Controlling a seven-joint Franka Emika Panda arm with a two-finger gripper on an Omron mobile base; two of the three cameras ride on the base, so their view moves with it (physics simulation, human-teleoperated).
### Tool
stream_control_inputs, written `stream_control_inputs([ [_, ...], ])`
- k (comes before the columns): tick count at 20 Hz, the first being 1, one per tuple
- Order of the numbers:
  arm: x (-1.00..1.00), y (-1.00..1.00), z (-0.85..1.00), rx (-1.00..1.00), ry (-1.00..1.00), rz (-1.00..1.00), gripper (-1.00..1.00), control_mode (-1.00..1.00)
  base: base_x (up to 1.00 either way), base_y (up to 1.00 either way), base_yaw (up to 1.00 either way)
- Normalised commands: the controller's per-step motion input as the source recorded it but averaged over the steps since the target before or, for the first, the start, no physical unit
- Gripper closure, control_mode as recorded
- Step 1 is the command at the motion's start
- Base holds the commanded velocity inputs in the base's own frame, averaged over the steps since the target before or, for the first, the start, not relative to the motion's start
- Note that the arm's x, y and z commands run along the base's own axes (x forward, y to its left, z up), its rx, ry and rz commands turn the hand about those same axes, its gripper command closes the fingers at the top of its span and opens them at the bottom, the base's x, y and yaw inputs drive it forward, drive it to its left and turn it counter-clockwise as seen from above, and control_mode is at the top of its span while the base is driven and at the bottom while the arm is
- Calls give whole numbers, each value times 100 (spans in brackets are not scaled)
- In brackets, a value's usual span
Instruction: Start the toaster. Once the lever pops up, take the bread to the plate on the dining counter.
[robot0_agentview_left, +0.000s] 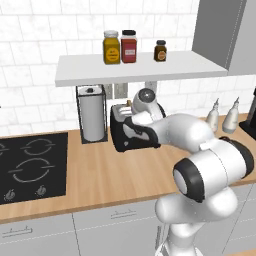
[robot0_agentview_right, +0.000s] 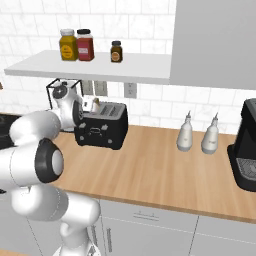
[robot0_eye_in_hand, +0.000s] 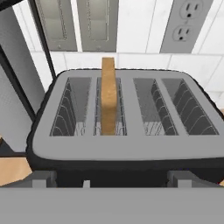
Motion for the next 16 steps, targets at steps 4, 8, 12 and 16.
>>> stream_control_inputs([
  [4,35,0,-4,0,0,0,-100,-100,0,0,0],
  [8,34,0,-8,0,0,0,-100,-100,0,0,0],
  [12,27,0,-17,0,0,0,-100,-100,0,0,0],
  [16,23,0,-17,0,0,0,-100,-100,0,0,0],
])
